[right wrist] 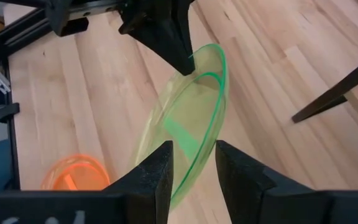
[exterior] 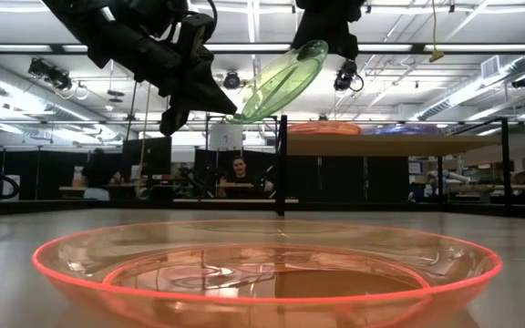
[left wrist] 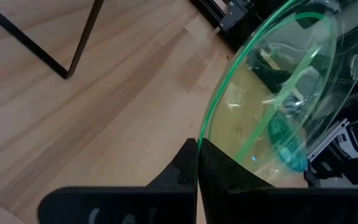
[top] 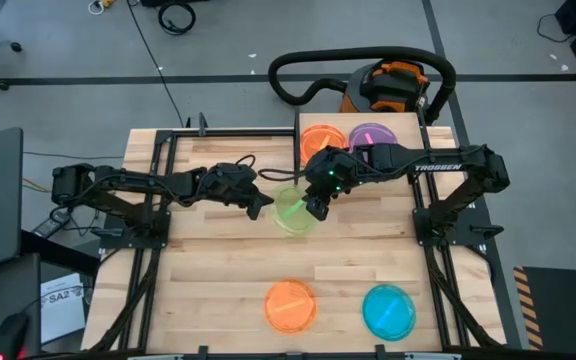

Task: Place and stack plates onto a shelf
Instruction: Stack the green plate on top of the pink plate on the shelf

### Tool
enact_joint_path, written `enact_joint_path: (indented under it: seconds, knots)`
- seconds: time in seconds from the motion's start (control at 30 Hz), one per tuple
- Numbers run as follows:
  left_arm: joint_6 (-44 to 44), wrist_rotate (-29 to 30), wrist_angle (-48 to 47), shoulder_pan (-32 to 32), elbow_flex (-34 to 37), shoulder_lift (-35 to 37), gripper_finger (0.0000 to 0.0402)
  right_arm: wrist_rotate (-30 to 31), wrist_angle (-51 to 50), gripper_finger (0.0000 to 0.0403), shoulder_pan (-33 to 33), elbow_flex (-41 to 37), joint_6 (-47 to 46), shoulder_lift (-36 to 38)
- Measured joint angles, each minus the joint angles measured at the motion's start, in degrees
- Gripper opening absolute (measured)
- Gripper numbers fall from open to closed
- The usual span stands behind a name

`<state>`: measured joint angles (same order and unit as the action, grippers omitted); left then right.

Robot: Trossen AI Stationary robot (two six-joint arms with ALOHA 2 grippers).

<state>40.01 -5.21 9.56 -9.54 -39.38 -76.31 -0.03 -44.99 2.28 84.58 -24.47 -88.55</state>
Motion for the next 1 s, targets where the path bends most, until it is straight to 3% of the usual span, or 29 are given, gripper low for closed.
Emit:
enact_joint_path:
  seconds: [0.43, 1.0]
  knots:
    - [-0.02, 0.04, 0.02, 0.00, 0.00, 0.02, 0.0004, 0.37, -0.24, 0.0082, 0.00, 0.00, -0.06, 0.00]
    - [-0.07, -1.57, 1.97, 0.00, 0.00, 0.02, 0.0041, 0.44, -0.04, 0.0075, 0.00, 0.00, -0.04, 0.00]
